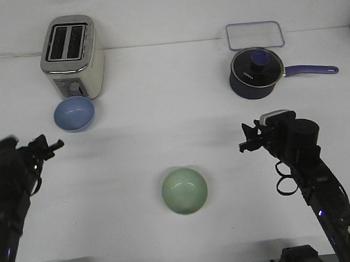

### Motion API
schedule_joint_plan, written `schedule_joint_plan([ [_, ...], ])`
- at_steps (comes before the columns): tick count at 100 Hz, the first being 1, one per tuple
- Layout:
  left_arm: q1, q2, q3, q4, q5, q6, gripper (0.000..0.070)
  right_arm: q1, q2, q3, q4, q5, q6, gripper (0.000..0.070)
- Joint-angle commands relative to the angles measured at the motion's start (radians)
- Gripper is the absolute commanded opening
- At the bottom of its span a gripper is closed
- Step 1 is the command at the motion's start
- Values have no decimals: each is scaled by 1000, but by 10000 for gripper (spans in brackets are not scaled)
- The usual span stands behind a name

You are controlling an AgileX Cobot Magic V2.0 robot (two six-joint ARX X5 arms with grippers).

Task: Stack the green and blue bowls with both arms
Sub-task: 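Reach the left gripper to the light blue bowl and grasp its rim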

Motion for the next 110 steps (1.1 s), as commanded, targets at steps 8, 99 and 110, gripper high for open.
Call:
schedule_joint_plan([
  [8,18,292,222,-90,45,63,408,0,-5,6,20,-2,3,277],
  [99,90,909,546,-147,104,93,0,5,-5,6,42,-12,16,277],
  [110,91,904,564,-179,128,98,13,5,-5,6,42,-12,16,277],
])
